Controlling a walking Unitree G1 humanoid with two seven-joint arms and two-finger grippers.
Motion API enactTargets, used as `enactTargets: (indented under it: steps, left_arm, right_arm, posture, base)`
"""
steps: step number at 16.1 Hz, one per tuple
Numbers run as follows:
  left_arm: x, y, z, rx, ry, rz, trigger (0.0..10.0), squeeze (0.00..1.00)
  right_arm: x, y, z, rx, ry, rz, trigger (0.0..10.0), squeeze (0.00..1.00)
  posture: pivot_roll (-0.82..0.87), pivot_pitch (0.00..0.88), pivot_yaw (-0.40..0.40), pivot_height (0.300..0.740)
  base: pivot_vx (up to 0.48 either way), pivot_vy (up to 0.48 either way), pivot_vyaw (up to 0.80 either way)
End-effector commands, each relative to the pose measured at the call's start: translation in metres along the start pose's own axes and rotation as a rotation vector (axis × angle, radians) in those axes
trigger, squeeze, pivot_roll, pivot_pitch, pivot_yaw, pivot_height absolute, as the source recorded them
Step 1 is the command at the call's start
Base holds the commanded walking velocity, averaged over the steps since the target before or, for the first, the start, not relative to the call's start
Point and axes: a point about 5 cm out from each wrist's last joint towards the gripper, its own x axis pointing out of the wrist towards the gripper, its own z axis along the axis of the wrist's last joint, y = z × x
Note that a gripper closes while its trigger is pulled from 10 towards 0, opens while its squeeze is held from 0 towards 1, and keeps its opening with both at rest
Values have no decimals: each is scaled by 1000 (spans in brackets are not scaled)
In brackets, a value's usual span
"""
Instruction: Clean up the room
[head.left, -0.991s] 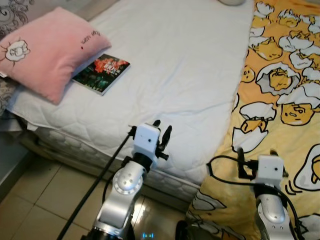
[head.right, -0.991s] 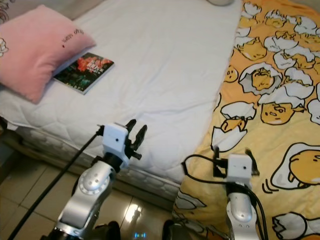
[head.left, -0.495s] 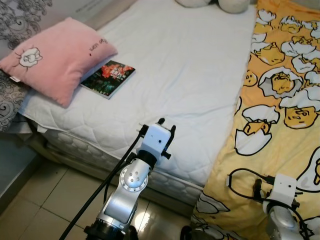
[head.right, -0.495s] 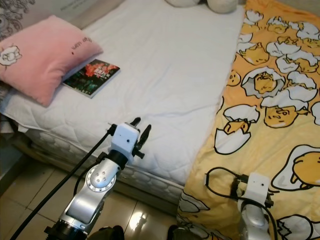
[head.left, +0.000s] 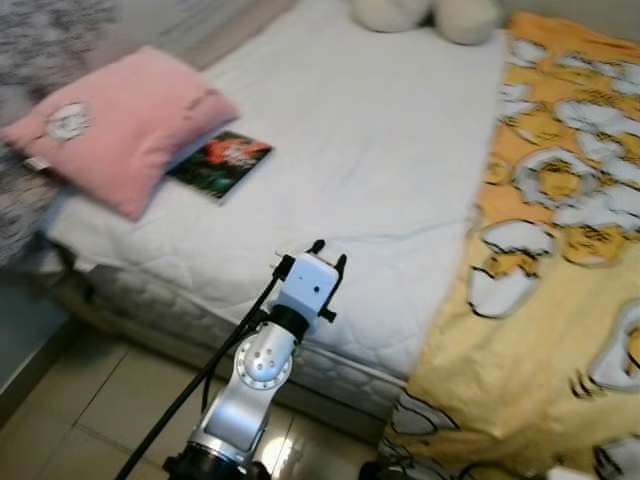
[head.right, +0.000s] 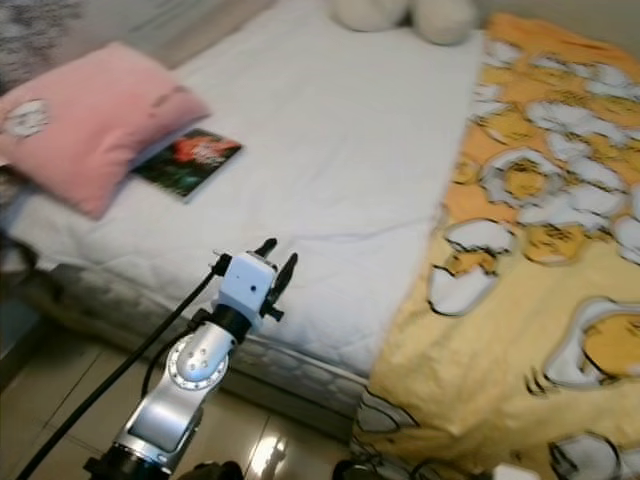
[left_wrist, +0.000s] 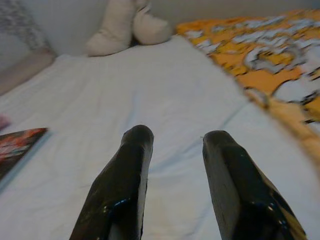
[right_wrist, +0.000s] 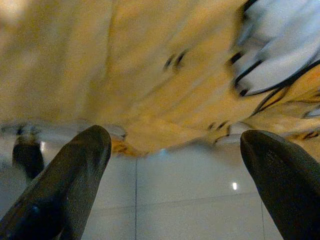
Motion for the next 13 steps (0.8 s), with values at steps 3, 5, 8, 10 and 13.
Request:
enactTargets:
  steps: [3,5,8,10,13]
  left_arm:
    - [-2,2,-15,-58,61,29,10000,0]
    - [0,10,-24,-112,88,91,10000,0]
    - [-16,38,-57,-201,226,273,10000,0]
    - [-19,44,-63,-179,245,279,10000,0]
    - [-24,59,-68,-93,233,316,10000,0]
  right_arm:
    - [0,27,79,57,-368,147,10000,0]
    - [0,53,129,91,-510,239,10000,0]
    - [9,80,174,184,-565,354,10000,0]
    - [11,89,185,189,-579,414,10000,0]
    - [9,95,192,211,-582,514,10000,0]
  posture:
    - [86,116,-29,740]
    - [92,76,-26,740]
    - [126,0,-11,740]
    - [138,0,-6,740]
    - [137,0,-11,740]
  base:
    - [0,0,0]
    - [0,0,0]
    - [0,0,404]
    - [0,0,575]
    - [0,0,535]
